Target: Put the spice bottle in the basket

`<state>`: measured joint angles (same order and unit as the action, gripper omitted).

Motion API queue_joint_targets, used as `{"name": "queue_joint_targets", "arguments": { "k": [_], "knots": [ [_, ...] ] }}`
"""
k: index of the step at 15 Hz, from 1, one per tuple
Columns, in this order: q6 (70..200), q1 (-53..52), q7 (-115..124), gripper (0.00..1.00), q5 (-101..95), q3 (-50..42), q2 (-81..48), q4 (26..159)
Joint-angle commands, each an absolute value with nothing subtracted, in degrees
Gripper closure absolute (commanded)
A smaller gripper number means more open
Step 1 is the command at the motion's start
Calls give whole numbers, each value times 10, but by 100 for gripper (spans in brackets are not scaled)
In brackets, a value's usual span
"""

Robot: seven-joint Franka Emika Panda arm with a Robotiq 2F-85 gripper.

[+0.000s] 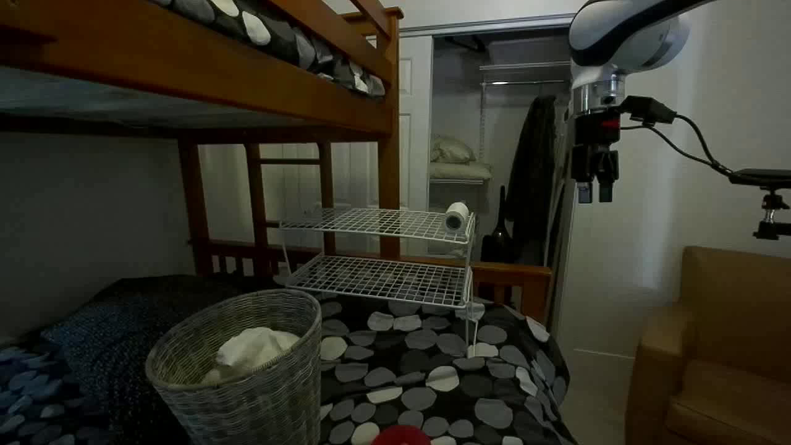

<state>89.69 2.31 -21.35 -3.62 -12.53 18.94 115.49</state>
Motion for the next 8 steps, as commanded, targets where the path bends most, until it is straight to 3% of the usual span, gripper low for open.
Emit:
{"name": "queue_joint_targets", "arguments": {
  "k": [1,8],
  "knots": [
    [896,32,-216,0,-34,-118,188,1154],
    [911,-41,-277,0,32,-45,130,1111]
  ]
}}
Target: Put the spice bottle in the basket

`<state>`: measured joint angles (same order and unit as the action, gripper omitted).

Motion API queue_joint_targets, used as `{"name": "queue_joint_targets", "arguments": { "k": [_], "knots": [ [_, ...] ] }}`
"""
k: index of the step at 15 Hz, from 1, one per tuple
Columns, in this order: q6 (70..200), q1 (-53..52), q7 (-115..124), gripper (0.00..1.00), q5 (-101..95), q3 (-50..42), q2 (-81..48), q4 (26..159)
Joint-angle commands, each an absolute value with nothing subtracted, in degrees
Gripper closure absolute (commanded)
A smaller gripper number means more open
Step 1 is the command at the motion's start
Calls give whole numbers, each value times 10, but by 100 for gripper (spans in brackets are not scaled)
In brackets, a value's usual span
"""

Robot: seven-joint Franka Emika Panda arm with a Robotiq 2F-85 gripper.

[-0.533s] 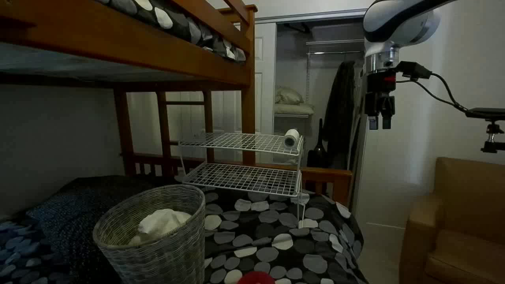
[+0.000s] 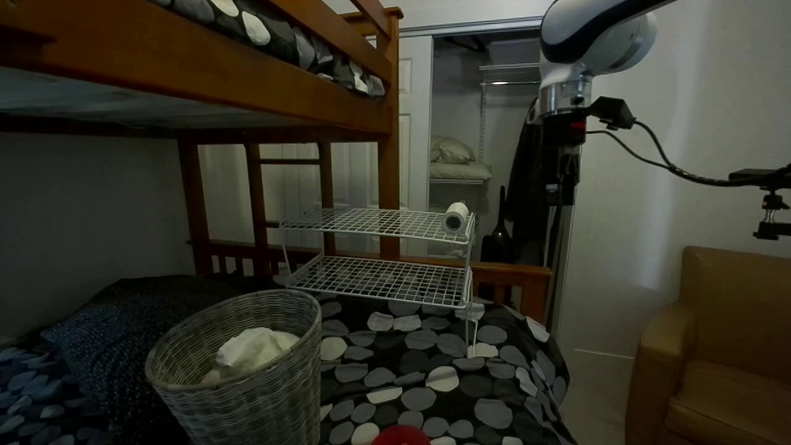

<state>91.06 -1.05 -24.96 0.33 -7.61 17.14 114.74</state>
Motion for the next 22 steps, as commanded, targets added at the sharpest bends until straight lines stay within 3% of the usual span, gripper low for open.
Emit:
{"name": "queue_joint_targets", "arguments": {
  "k": [1,13,22],
  "knots": [
    [905,-52,-286,0,33,-30,114,1095],
    [908,-52,-273,0,27,-2,105,1086],
    [1026,-105,-197,0,76,71,230,1282]
  ]
}}
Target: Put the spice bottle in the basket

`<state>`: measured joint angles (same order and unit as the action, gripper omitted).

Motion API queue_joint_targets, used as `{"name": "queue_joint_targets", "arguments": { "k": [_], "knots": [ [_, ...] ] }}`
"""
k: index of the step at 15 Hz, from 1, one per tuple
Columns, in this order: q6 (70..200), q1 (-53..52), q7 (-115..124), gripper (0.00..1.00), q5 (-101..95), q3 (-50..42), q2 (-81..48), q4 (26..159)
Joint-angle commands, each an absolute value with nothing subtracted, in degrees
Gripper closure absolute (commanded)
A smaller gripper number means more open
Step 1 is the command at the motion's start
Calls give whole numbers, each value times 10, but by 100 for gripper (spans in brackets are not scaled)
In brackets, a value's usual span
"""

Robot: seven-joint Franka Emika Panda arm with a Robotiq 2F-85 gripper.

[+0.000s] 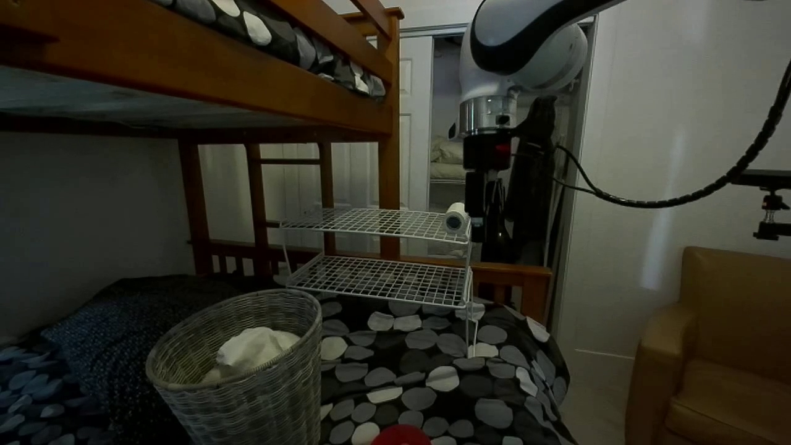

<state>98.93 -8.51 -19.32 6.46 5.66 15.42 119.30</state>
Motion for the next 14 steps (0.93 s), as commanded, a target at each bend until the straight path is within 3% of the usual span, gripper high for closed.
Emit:
{"name": "queue_joint_targets", "arguments": {
  "k": [1,8,14],
  "knots": [
    [1015,-115,-210,0,74,74,246,1296],
    [966,-131,-295,0,60,56,232,1310],
    [1123,-141,-167,0,42,120,180,1361]
  ]
}}
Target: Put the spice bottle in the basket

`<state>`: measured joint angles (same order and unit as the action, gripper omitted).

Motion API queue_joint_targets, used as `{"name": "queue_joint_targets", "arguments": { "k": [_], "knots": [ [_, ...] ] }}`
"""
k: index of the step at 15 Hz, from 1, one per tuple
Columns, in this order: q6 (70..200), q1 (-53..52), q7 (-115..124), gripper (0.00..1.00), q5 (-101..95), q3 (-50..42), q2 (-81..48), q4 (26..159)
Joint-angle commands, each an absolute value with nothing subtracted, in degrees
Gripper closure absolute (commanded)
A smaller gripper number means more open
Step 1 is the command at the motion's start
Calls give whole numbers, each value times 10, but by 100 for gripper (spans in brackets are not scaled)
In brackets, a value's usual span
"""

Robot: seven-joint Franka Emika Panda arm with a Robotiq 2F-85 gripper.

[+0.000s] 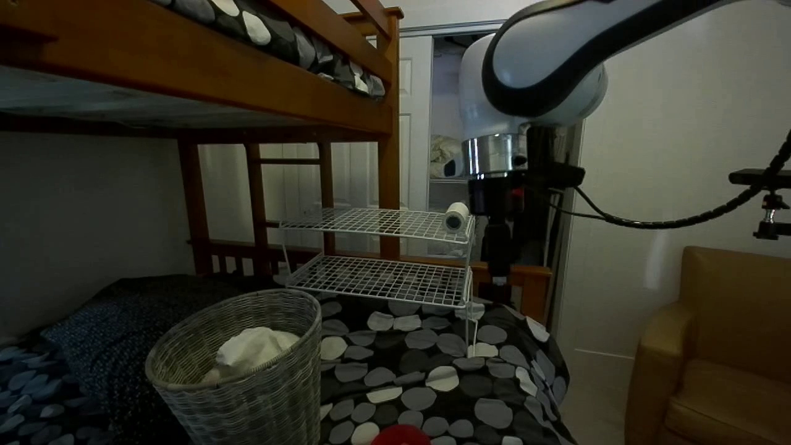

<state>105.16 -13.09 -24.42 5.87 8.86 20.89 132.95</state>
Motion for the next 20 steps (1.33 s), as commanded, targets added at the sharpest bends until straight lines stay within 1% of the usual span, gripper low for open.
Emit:
{"name": "queue_joint_targets", "arguments": {
  "k": [1,4,6,7,10,13,16,20],
  "knots": [
    [1157,-143,-131,0,43,134,163,1374],
    [1247,-149,-6,0,32,173,121,1417],
    [1242,-161,3,0,62,175,87,1418],
    [1234,-159,-16,0,48,169,107,1410],
    [1237,-163,-3,0,52,172,80,1413],
    [1369,-158,27,0,22,177,44,1423],
    [1477,-156,62,0,-48,180,-12,1425],
    [1505,-168,54,0,-66,174,-93,1398]
  ]
}}
